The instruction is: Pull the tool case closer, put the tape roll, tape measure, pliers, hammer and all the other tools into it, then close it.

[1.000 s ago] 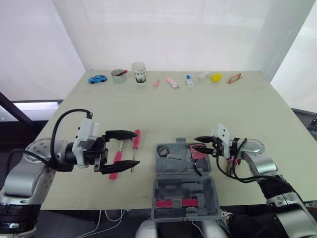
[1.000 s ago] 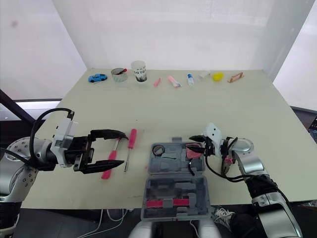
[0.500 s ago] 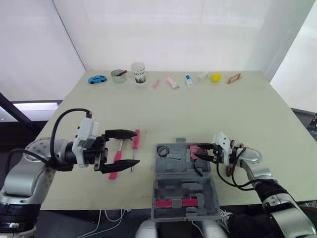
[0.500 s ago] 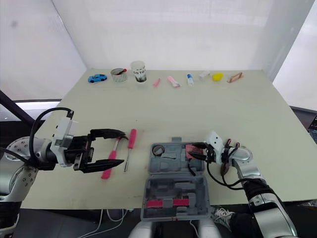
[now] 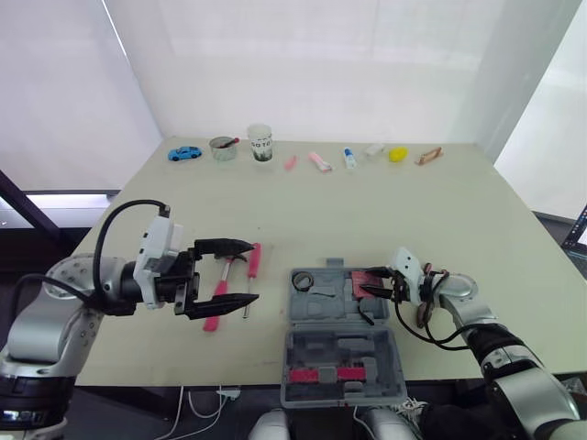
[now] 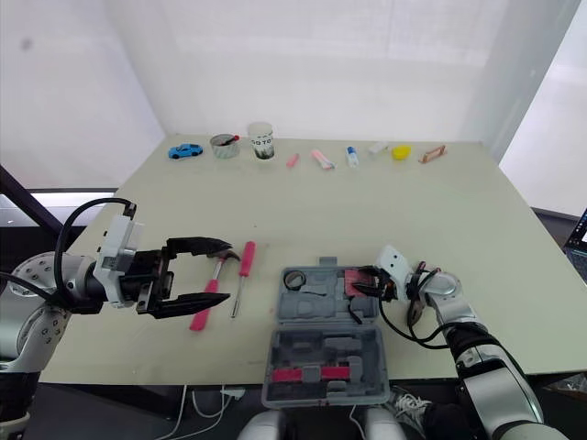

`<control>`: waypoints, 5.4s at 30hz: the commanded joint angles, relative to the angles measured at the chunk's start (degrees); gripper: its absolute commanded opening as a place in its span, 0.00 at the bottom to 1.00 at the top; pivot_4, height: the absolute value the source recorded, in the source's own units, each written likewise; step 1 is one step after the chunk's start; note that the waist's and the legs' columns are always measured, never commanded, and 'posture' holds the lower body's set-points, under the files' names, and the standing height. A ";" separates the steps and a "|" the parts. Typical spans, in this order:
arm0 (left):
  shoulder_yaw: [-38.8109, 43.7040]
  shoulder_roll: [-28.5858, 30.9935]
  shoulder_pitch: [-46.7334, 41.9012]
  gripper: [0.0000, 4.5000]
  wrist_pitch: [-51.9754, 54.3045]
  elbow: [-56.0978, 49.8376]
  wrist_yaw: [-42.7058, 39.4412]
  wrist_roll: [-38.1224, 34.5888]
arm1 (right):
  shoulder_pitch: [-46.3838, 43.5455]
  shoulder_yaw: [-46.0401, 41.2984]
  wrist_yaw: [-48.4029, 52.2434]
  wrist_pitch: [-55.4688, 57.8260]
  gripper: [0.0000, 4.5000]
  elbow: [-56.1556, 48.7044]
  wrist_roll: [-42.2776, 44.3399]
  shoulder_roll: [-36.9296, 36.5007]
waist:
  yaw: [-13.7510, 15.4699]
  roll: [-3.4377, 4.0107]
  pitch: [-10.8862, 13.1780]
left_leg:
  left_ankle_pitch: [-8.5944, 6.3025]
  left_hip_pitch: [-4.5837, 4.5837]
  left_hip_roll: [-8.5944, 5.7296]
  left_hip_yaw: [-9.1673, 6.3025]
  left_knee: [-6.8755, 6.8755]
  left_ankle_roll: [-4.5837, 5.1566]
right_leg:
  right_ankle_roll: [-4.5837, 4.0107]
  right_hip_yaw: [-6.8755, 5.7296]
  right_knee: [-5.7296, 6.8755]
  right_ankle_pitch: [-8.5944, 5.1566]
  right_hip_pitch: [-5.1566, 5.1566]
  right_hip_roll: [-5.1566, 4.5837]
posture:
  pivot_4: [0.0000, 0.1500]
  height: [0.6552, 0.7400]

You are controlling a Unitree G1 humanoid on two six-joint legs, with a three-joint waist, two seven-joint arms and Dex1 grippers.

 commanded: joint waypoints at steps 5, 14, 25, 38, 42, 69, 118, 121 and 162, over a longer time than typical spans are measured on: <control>2.26 -2.55 3.14 1.00 -0.80 0.67 2.96 0.15 | 3.80 -3.22 -1.74 0.84 0.46 -2.96 1.99 0.42 | 0.08 -0.05 -0.05 | 0.00 -0.08 0.02 -0.05 -0.06 0.00 | -0.01 0.00 -0.01 0.01 -0.03 -0.10 | 1.00 1.00; 7.44 -9.95 9.17 1.00 -6.56 5.43 11.47 3.67 | 19.06 -14.34 -2.11 8.39 0.46 -36.85 17.00 -2.92 | 0.07 0.56 0.35 | 0.00 -1.10 -0.09 0.01 -0.12 0.01 | 0.23 0.00 -0.05 0.13 -0.96 -0.16 | 1.00 1.00; 13.36 -15.84 21.78 1.00 -9.50 6.32 17.26 4.73 | 39.95 -27.70 -7.29 10.61 0.46 -49.45 22.31 -8.62 | 0.12 0.54 0.37 | -0.01 -1.01 -0.04 0.16 -0.24 0.00 | 0.15 -0.03 -0.19 -0.08 -0.93 -0.18 | 1.00 1.00; 19.36 -18.00 30.49 1.00 -18.65 16.05 19.13 8.24 | 58.14 -36.26 -9.08 5.52 0.99 -49.15 24.78 -4.58 | 0.11 0.51 0.36 | -0.02 -1.00 -0.02 -0.03 -0.47 -0.01 | 0.22 -0.01 -0.37 -0.13 -0.98 -0.45 | 1.00 1.00; 20.10 -17.13 30.36 1.00 -18.96 17.23 18.11 7.73 | 59.07 -36.76 -8.42 4.44 0.99 -46.92 24.86 -4.46 | 0.13 0.52 0.35 | -0.18 -0.99 -0.02 -0.04 -0.47 -0.28 | 0.27 -0.23 -0.41 -0.16 -1.06 -0.98 | 1.00 1.00; 0.87 -4.67 7.97 1.00 -11.43 1.45 2.61 6.85 | 55.46 -15.25 -40.45 21.46 0.99 -68.79 7.53 11.38 | 0.07 0.41 0.27 | -0.01 -1.06 -0.10 0.07 -0.86 -0.03 | -0.07 -0.43 -0.46 -0.08 -1.16 -0.69 | 1.00 1.00; -7.99 -4.60 -1.60 1.00 -4.82 -6.35 -2.59 3.33 | 41.90 -13.08 -39.82 34.53 0.22 -66.95 7.51 7.45 | -0.23 0.38 0.26 | 0.01 -0.98 -0.17 0.32 -0.74 -0.02 | -0.06 -0.27 -0.21 -0.08 -1.15 -0.30 | 1.00 1.00; -7.53 -5.22 -1.76 1.00 -4.84 -5.98 -2.33 2.57 | 40.87 -12.92 -36.46 33.51 0.22 -67.85 8.03 4.87 | -0.05 0.38 0.26 | 0.01 -0.99 -0.17 0.32 -0.74 -0.02 | -0.06 -0.27 -0.21 -0.08 -1.15 -0.30 | 1.00 1.00; -2.04 7.70 2.09 1.00 -10.33 11.09 -17.34 2.75 | -3.26 22.67 6.07 40.48 0.22 -51.77 -7.45 -12.01 | 0.00 0.31 0.35 | 0.02 -1.28 -0.01 0.48 -0.64 -0.01 | 0.04 -0.11 0.03 0.02 -1.63 -0.05 | 1.00 1.00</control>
